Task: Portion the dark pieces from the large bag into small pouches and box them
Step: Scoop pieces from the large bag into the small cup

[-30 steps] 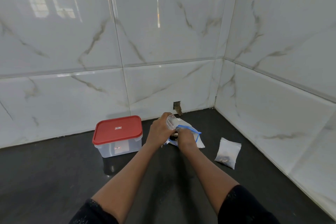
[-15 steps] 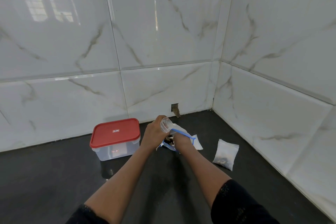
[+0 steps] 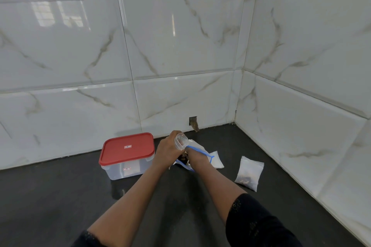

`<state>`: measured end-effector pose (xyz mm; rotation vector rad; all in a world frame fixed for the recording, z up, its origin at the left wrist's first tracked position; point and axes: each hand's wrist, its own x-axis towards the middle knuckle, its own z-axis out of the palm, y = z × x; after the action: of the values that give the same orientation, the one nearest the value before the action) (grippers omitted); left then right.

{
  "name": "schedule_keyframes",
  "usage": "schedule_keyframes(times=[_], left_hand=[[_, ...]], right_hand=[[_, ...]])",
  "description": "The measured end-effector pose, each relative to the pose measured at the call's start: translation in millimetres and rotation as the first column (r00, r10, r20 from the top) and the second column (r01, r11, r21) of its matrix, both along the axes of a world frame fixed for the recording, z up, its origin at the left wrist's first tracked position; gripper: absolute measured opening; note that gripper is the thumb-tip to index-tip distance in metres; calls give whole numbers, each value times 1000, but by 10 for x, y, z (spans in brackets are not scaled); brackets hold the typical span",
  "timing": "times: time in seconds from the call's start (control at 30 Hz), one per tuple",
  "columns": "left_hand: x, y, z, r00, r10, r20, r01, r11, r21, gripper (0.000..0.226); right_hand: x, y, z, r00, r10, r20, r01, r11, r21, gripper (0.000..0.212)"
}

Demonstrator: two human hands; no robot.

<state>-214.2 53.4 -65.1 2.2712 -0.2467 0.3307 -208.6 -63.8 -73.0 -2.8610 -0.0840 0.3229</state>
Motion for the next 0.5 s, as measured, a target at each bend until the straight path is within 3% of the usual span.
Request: schedule_keyframes(times=[0.27,0.4,0.5], left_hand=[[6,47,-26,1000,1,-9,-1,1000,-23,43],[-11,28,-59,1000,14,0,-14,1000,21,42],[-19,11,-72,1000,13,3,-13,999,40,41]], right_hand=[[3,124,76,998,23,-54,-30,992,-124,32],[38,74,64,998,-22,-55,16,995,-103,14],[63,63,-11,999,-43,-17,41,996,-75,21]])
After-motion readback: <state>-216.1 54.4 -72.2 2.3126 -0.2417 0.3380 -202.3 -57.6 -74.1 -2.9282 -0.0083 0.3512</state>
